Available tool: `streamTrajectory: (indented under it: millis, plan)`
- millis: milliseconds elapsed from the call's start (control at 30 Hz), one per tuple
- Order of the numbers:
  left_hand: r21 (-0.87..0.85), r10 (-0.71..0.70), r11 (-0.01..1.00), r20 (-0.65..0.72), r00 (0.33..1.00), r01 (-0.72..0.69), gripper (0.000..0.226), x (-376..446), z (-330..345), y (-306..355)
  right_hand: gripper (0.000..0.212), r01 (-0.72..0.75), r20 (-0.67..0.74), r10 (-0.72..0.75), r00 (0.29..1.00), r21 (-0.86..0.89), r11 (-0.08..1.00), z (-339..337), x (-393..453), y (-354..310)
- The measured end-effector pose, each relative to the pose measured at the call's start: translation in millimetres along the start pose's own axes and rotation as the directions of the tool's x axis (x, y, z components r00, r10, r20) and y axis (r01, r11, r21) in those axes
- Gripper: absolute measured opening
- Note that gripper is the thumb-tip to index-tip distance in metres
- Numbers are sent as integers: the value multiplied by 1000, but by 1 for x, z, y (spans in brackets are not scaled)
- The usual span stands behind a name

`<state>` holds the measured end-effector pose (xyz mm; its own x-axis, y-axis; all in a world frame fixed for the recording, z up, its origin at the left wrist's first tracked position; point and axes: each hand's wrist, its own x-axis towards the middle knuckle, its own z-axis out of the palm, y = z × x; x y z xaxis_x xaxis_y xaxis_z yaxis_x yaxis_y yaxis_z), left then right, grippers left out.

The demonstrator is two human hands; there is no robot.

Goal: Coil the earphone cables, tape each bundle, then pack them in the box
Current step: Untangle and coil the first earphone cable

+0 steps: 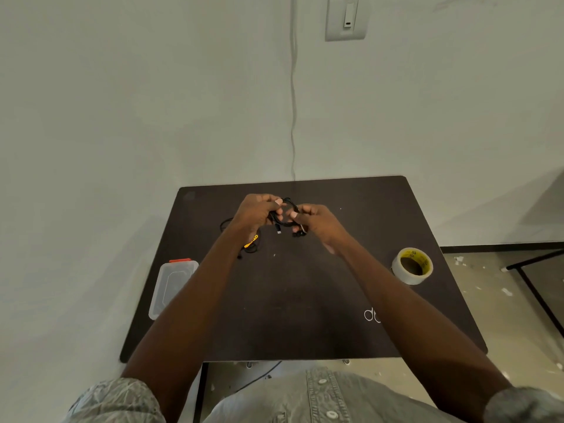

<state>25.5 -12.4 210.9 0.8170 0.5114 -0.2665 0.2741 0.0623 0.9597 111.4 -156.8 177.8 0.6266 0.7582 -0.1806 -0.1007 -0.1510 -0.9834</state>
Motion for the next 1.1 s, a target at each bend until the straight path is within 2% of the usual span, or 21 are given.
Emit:
streamTrajectory:
  millis: [100,300,467,633,800,900,1100]
  plan:
    - [-48,-91,995,22,996,92,17,-1,0,-11,19,-38,-34,40,999,57,998,-4,-4,10]
    - [-106,-221,969,30,975,223,13,1,10,-50,7,-189,-147,220,964,199,962,-6,-4,45]
    - [-57,-322,944,37,946,324,10,2,32,-84,6,-352,-243,411,879,251,902,-9,-6,85]
    - [-77,-428,902,-21,903,426,13,16,60,-122,5,-426,-344,494,798,257,868,-21,-6,115]
    - [-73,-510,860,-139,849,504,19,47,92,-153,19,-467,-463,490,738,174,867,-43,13,145]
    - [-19,-488,867,-228,843,497,23,65,106,-168,23,-506,-564,415,714,-7,862,-57,29,158]
    - [120,-353,906,-319,880,406,24,97,128,-183,9,-517,-598,275,753,-279,809,-73,53,176]
